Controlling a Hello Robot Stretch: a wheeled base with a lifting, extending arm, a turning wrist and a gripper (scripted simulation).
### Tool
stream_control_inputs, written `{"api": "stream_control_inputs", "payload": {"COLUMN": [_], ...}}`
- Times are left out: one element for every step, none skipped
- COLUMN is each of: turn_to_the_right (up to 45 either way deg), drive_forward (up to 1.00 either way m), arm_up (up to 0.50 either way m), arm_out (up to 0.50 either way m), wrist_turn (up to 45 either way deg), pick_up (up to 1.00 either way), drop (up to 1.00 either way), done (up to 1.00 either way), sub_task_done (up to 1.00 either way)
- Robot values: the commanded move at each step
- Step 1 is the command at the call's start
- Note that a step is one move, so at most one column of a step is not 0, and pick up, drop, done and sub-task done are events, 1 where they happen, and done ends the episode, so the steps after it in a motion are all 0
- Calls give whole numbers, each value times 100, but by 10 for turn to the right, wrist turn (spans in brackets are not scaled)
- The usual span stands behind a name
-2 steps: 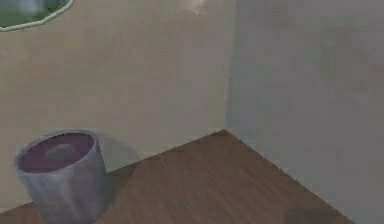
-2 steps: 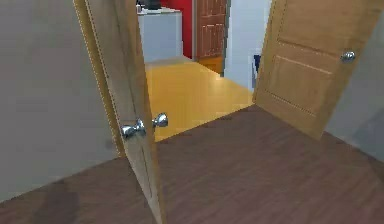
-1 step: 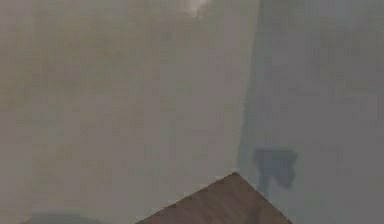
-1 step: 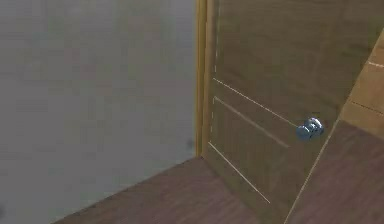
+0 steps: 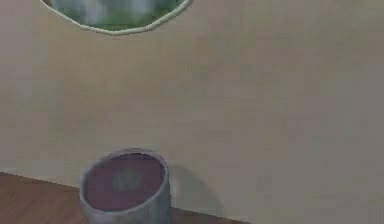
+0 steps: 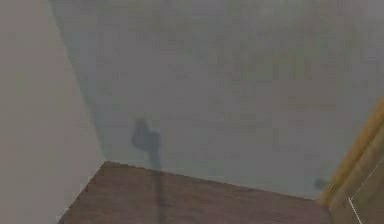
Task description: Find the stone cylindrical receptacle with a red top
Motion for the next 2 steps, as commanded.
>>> {"api": "stream_control_inputs", "payload": {"turn_to_the_right": [-210, 0], "drive_forward": [0, 0], "arm_up": [0, 0], "arm_out": [0, 0], "wrist_turn": [0, 0], "pick_up": [0, 0], "drop": [0, 0], "done": [0, 100], "sub_task_done": [0, 0]}}
